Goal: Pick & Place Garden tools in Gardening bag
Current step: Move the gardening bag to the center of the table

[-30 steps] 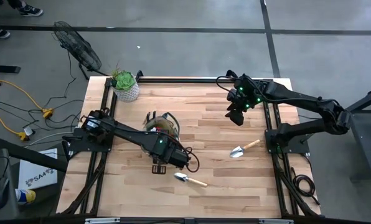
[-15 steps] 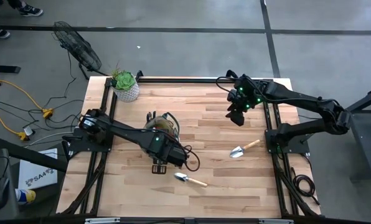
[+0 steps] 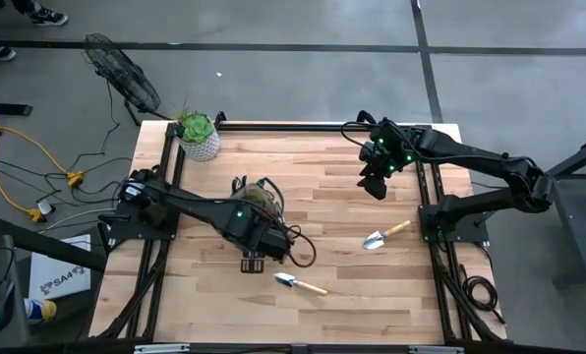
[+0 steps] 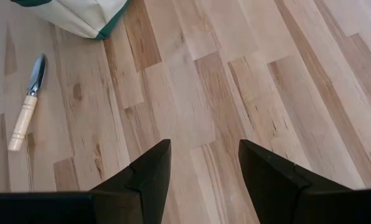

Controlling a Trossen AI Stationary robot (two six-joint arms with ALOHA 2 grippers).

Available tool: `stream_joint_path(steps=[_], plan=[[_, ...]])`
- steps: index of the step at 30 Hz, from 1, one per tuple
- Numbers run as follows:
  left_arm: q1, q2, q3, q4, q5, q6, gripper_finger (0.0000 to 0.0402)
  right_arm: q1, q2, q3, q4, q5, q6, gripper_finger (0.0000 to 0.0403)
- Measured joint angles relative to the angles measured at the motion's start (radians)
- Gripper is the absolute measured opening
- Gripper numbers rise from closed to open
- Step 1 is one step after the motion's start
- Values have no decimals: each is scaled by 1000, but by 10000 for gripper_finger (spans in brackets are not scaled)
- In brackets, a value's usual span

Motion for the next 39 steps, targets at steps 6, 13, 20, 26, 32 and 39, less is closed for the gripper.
stream_joint_path(steps=[6, 13, 20, 26, 32, 39], plan=[[0, -28, 0, 8, -26, -43, 184, 0, 0, 0, 1, -1, -3, 181], [0, -42, 0, 10, -83, -118, 184, 0, 0, 0, 1, -2, -3, 181], [26, -64, 0, -23, -282, -282, 184, 0, 0, 0, 0, -3, -2, 181], [119, -80, -2, -100, -243, -544, 184, 0, 0, 0, 0, -3, 38, 181], [216, -86, -6, -127, -150, -729, 184, 0, 0, 0, -2, 1, 45, 181], [299, -92, -5, -132, -114, -828, 184, 0, 0, 0, -23, 3, 46, 181]])
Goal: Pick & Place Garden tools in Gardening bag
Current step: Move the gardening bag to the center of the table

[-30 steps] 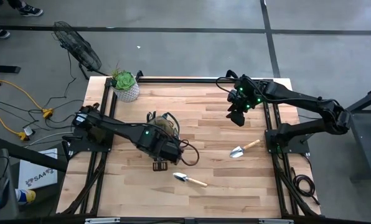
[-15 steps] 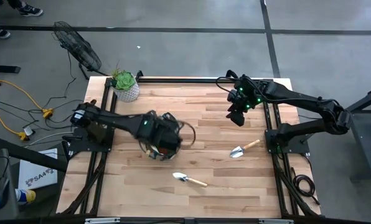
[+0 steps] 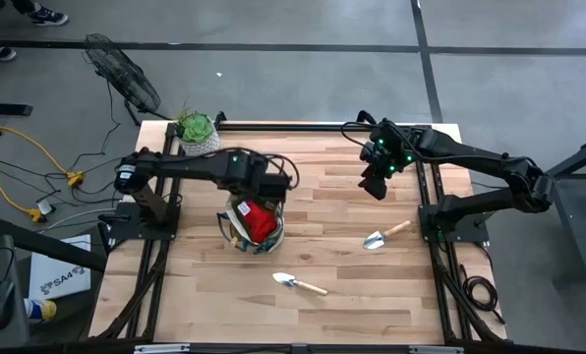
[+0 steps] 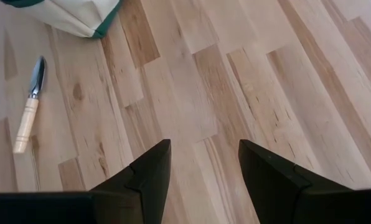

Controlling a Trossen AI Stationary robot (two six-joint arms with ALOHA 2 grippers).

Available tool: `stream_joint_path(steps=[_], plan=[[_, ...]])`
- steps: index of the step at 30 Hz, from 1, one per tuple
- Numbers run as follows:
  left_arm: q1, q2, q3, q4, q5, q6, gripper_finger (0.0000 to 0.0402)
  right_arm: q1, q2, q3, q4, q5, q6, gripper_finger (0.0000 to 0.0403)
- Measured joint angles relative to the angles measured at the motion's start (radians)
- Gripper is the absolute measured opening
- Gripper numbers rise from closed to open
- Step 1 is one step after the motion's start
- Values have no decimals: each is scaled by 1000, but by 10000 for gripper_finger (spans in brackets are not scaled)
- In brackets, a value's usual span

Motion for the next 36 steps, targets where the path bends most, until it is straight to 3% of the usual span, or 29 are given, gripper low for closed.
stream_joint_path(steps=[12, 18, 36], plan=[[83, 1, -68, 0, 62, 192, 184, 0, 0, 0, -9, 1, -5, 181], [72, 1, -121, 0, 108, 164, 184, 0, 0, 0, -11, 1, -6, 181], [-74, -131, -137, -1, -53, -6, 184, -1, 0, 1, -33, 14, -8, 181]])
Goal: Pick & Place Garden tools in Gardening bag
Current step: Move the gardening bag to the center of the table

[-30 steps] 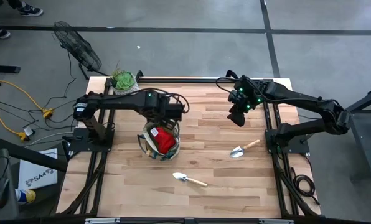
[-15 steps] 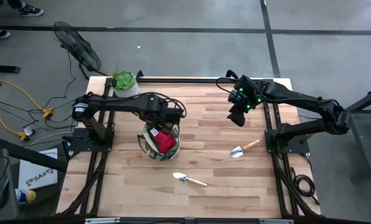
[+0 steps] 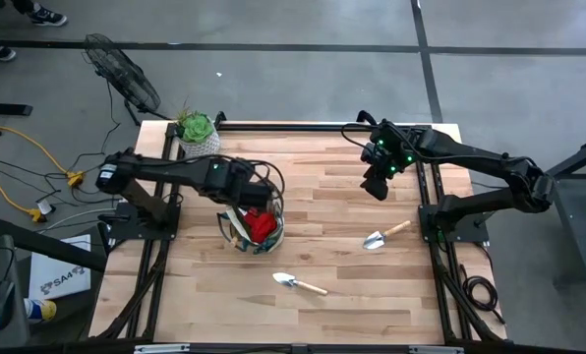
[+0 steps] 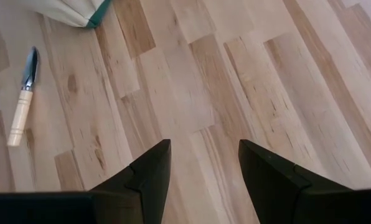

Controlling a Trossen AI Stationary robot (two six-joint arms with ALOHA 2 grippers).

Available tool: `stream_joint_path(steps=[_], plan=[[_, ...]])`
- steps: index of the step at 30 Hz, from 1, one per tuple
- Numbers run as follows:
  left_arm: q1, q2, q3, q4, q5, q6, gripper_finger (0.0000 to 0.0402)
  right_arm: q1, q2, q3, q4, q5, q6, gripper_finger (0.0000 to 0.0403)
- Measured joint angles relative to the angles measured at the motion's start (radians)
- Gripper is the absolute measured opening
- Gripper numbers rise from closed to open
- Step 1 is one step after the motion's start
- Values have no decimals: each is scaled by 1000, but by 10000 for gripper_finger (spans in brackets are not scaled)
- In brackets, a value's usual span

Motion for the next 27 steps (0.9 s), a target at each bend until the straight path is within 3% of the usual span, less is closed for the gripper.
stream_joint_path(steps=[4, 7, 13, 20, 24, 27], plan=[[-38, -9, -6, 2, -12, -58, 184, 0, 0, 0, 0, 23, 0, 181], [-72, -36, -78, 1, -10, -136, 184, 0, 0, 0, 0, 25, 0, 181], [-206, -135, -274, -1, 16, -408, 184, 0, 0, 0, 0, 25, 6, 181], [-400, -256, -400, 0, -43, -778, 184, 0, 0, 0, 0, 25, 6, 181], [-442, -279, -469, 7, 5, -951, 184, 0, 0, 0, 11, 25, 6, 181], [-442, -281, -496, 55, 21, -1000, 177, 0, 0, 0, 18, 25, 7, 181]])
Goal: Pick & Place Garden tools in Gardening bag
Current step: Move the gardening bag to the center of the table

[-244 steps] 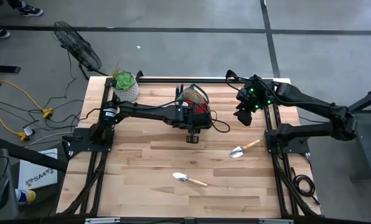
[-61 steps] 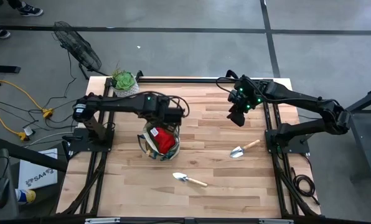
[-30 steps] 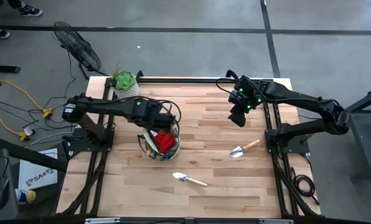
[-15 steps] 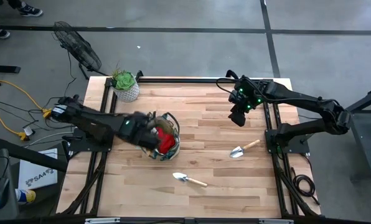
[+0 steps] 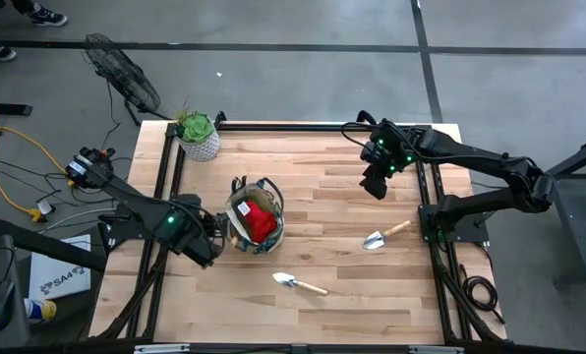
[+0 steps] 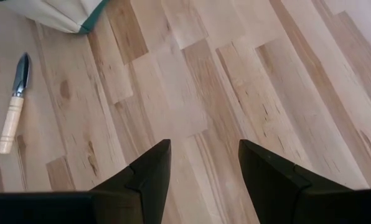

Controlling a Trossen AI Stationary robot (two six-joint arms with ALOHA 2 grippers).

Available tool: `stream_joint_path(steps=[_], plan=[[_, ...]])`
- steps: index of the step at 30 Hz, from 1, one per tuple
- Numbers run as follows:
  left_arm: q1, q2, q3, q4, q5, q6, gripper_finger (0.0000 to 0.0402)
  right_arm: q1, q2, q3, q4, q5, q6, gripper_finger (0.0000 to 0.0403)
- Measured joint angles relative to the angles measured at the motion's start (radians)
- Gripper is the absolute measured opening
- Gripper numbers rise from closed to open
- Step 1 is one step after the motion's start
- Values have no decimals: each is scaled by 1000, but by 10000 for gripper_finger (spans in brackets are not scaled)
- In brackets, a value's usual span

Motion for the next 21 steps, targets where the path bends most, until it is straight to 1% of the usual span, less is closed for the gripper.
stream_joint_path(steps=[3, 5, 8, 11, 12, 17, 21], plan=[[2, 0, -23, 68, -2, -6, 151, 0, 0, 0, 13, 0, 0, 181], [1, 3, -44, 92, -2, -29, 125, 0, 0, 0, 14, 0, 1, 181], [1, 4, -80, 105, 1, -78, 76, 0, 0, 0, 15, 0, 8, 181], [1, 0, -120, 106, 2, -86, 21, 0, 0, 0, 15, 0, 8, 181], [3, -3, -135, 110, -7, -88, 11, 0, 0, 0, 15, 0, 8, 181], [50, -4, -208, 183, -29, -79, 5, 0, 0, 0, 15, 0, 9, 181], [95, -4, -264, 285, -56, -64, 3, 0, 0, 0, 15, 0, 9, 181]])
